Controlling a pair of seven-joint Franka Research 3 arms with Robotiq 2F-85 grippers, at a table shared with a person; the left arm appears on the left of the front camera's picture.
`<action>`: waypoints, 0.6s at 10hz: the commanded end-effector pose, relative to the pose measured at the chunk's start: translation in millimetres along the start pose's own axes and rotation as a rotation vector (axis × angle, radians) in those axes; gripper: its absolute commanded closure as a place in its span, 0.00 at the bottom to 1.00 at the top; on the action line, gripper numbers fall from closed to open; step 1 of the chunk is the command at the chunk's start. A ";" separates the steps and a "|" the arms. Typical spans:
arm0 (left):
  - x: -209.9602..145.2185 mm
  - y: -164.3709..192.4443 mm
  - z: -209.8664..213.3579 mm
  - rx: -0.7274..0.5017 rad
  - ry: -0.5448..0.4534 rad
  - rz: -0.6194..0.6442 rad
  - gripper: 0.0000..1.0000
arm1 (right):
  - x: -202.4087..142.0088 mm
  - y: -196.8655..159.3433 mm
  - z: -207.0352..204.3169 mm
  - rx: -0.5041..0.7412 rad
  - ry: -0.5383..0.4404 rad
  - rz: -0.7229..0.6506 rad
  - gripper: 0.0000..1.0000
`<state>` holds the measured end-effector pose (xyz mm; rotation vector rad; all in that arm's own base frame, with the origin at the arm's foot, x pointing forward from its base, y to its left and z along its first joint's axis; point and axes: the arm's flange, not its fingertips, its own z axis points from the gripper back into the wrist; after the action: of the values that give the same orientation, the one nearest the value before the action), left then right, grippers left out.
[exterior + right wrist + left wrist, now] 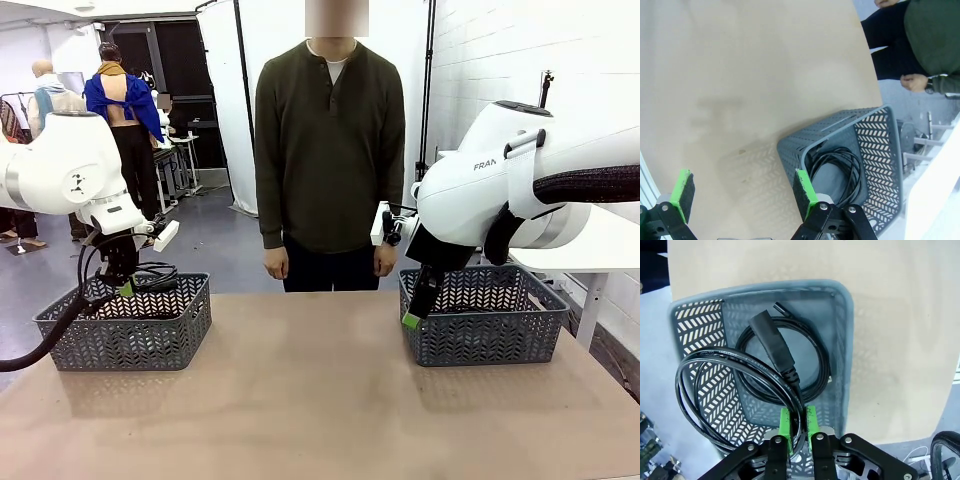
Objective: Organize the cables according to human instructions.
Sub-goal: Pick up a bundle of cables and place it in the basket indicated by the human.
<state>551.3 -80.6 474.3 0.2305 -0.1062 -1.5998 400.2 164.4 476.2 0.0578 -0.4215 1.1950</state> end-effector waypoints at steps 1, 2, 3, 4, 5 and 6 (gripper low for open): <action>-10.5 4.5 -8.2 0.022 -0.022 -0.022 1.00 | 0.4 0.6 -1.3 -0.009 0.005 -0.007 0.00; -12.7 5.6 -13.9 0.012 -0.023 -0.024 1.00 | 0.4 0.6 -1.3 -0.009 0.005 -0.007 0.00; -14.0 6.5 -17.7 0.014 -0.029 -0.021 1.00 | 0.4 0.6 -1.3 -0.009 0.005 -0.007 0.00; -14.9 7.8 -20.2 0.017 -0.034 -0.023 1.00 | 0.4 0.6 -1.3 -0.009 0.005 -0.007 0.00; -15.5 9.1 -21.8 0.021 -0.036 -0.031 1.00 | 0.4 0.6 -1.3 -0.009 0.005 -0.007 0.00; -15.6 9.9 -23.6 0.021 -0.037 -0.034 0.93 | 0.4 0.6 -1.3 -0.009 0.005 -0.007 0.00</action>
<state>564.3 -70.1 451.7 0.2261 -0.1127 -1.6078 400.2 164.4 476.2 0.0578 -0.4215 1.1950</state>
